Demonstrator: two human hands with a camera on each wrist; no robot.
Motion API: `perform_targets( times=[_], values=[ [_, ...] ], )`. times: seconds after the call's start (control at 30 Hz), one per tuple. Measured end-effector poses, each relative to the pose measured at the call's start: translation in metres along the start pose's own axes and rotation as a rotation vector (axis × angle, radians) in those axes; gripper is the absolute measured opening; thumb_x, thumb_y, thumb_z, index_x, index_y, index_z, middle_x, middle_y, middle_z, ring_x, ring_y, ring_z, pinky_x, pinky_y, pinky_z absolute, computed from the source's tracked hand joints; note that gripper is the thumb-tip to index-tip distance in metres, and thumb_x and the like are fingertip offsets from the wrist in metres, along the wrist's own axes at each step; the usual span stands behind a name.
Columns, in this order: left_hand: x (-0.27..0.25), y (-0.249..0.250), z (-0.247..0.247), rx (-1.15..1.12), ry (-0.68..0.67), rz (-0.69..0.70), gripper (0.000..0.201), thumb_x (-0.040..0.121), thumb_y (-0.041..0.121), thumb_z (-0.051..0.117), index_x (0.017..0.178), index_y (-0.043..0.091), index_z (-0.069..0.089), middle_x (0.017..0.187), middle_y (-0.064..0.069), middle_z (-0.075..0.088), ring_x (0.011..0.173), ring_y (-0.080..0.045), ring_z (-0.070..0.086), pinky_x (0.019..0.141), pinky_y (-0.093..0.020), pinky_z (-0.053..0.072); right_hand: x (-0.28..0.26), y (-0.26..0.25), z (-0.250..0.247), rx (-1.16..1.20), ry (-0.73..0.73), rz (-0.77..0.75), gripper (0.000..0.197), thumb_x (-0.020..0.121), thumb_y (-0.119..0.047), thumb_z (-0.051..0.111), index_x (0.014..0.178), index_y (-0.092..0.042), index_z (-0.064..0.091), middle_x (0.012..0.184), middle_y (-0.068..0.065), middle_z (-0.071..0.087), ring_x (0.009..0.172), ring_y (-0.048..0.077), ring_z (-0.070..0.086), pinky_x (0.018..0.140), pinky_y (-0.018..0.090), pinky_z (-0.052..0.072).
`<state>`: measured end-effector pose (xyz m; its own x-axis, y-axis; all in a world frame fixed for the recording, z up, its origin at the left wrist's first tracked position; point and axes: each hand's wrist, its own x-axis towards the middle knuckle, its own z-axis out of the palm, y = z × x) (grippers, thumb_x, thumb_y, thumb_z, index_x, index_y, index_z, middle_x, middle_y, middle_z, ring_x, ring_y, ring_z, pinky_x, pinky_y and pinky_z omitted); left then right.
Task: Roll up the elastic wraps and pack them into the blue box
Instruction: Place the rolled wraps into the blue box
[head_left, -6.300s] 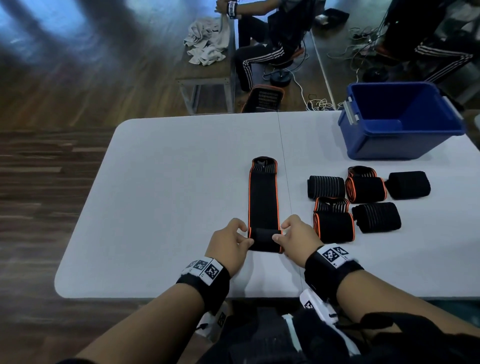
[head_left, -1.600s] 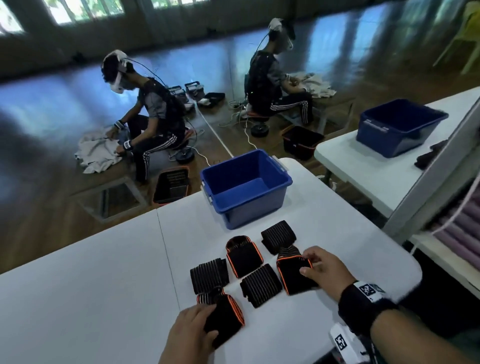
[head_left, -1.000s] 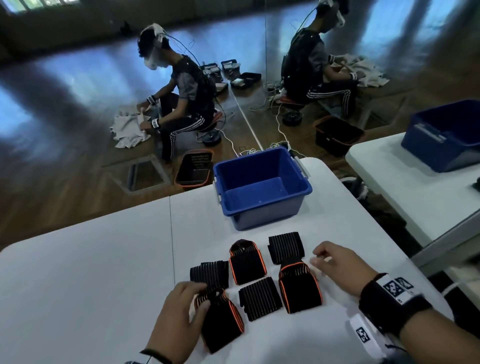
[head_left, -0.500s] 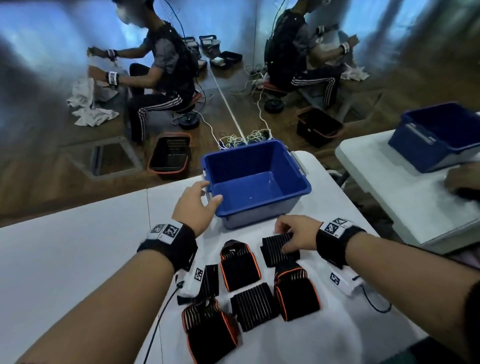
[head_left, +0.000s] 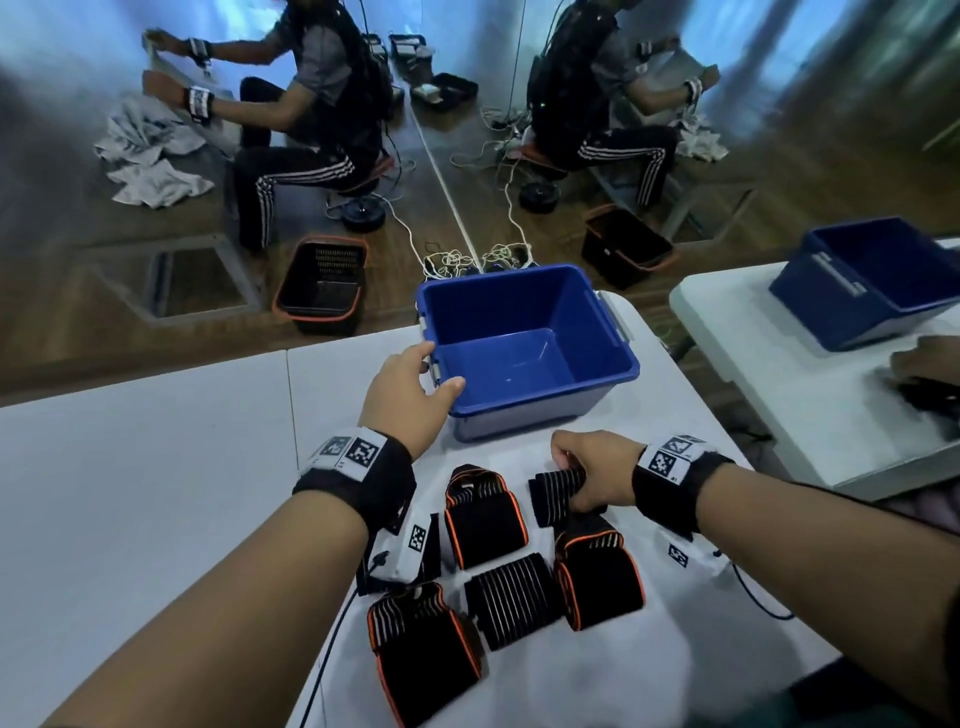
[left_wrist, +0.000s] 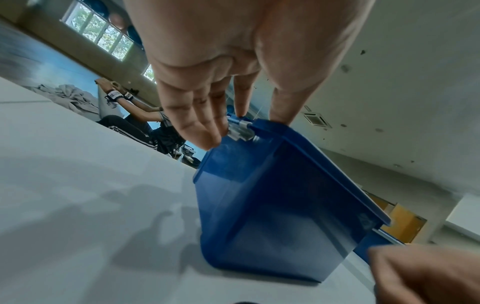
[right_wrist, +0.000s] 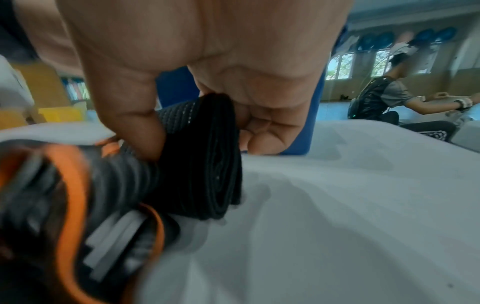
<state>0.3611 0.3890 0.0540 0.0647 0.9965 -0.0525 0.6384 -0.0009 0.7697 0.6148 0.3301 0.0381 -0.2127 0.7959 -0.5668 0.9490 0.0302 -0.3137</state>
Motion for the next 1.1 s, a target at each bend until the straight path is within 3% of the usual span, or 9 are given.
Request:
perform_targets(
  times=[0.2,0.33,0.43,0.57,0.67,0.83,0.93,1.03,1.1],
  values=[
    [0.009,0.011,0.009,-0.024,-0.061,0.045,0.054,0.09,0.034,0.067,0.14,0.022,0.05,0.131,-0.005,0.059,0.106,-0.023,0.064,0.097,-0.038,0.049,-0.057,0.008,-0.04,0.26,0.181,0.006,0.042,0.064,-0.017,0.078,0.089,-0.024,0.045,0.083,0.002,0.064,0.069,0.017,0.056,0.066,0.039,0.052],
    [0.01,0.025,0.026,-0.025,-0.109,0.075,0.054,0.092,0.031,0.066,0.142,0.02,0.05,0.131,-0.007,0.06,0.119,-0.021,0.057,0.101,-0.034,0.043,-0.097,0.02,-0.077,0.452,0.294,-0.013,0.047,0.07,0.001,0.078,0.105,-0.018,0.054,0.09,0.007,0.067,0.077,0.018,0.063,0.071,0.035,0.055],
    [0.009,0.039,0.039,-0.017,-0.172,0.088,0.054,0.092,0.027,0.066,0.144,0.019,0.05,0.134,-0.007,0.06,0.124,-0.021,0.055,0.104,-0.033,0.041,-0.11,0.037,-0.106,0.46,0.309,-0.015,0.047,0.068,-0.012,0.077,0.109,-0.026,0.061,0.098,0.007,0.07,0.09,0.023,0.068,0.081,0.039,0.056],
    [0.004,0.055,0.057,-0.006,-0.21,0.104,0.05,0.092,0.021,0.064,0.141,0.021,0.054,0.134,-0.005,0.062,0.123,-0.019,0.056,0.104,-0.031,0.041,-0.107,0.053,-0.134,0.37,0.246,-0.009,0.034,0.071,-0.007,0.076,0.096,-0.029,0.069,0.085,-0.006,0.071,0.08,0.013,0.066,0.074,0.025,0.053],
    [0.001,0.061,0.065,0.004,-0.197,0.089,0.046,0.091,0.018,0.063,0.137,0.022,0.057,0.13,-0.003,0.064,0.12,-0.018,0.058,0.103,-0.031,0.043,-0.087,0.051,-0.144,0.246,0.171,-0.008,0.033,0.066,-0.009,0.081,0.091,-0.027,0.068,0.082,-0.003,0.069,0.075,0.01,0.062,0.073,0.029,0.052],
    [-0.001,0.063,0.07,-0.02,-0.141,0.024,0.044,0.089,0.017,0.066,0.132,0.027,0.063,0.121,0.002,0.068,0.113,-0.013,0.061,0.097,-0.023,0.041,-0.015,0.035,-0.149,0.06,-0.122,0.013,0.033,0.065,-0.013,0.087,0.092,-0.02,0.069,0.083,-0.002,0.071,0.069,0.012,0.06,0.066,0.027,0.049],
    [-0.003,0.061,0.073,-0.031,-0.115,-0.006,0.042,0.088,0.021,0.068,0.129,0.032,0.064,0.116,0.005,0.069,0.111,-0.011,0.061,0.096,-0.021,0.041,0.034,0.021,-0.137,-0.049,-0.225,0.017,0.034,0.066,-0.015,0.089,0.093,-0.012,0.067,0.086,0.012,0.072,0.061,0.018,0.059,0.051,0.024,0.048],
    [-0.006,0.062,0.075,-0.049,-0.083,-0.034,0.041,0.088,0.021,0.07,0.127,0.033,0.066,0.114,0.005,0.07,0.11,-0.01,0.062,0.099,-0.023,0.044,0.072,0.004,-0.121,-0.257,-0.3,0.004,0.031,0.07,-0.018,0.087,0.086,-0.01,0.061,0.072,0.01,0.063,0.039,0.01,0.05,0.033,0.013,0.036],
    [-0.009,0.064,0.077,-0.055,-0.067,-0.055,0.042,0.088,0.021,0.069,0.128,0.034,0.065,0.116,0.004,0.07,0.112,-0.012,0.061,0.102,-0.028,0.045,0.09,-0.005,-0.111,-0.406,-0.362,-0.006,0.036,0.075,-0.026,0.084,0.098,-0.004,0.068,0.083,0.01,0.07,0.045,0.01,0.054,0.032,0.013,0.036]
  ],
)
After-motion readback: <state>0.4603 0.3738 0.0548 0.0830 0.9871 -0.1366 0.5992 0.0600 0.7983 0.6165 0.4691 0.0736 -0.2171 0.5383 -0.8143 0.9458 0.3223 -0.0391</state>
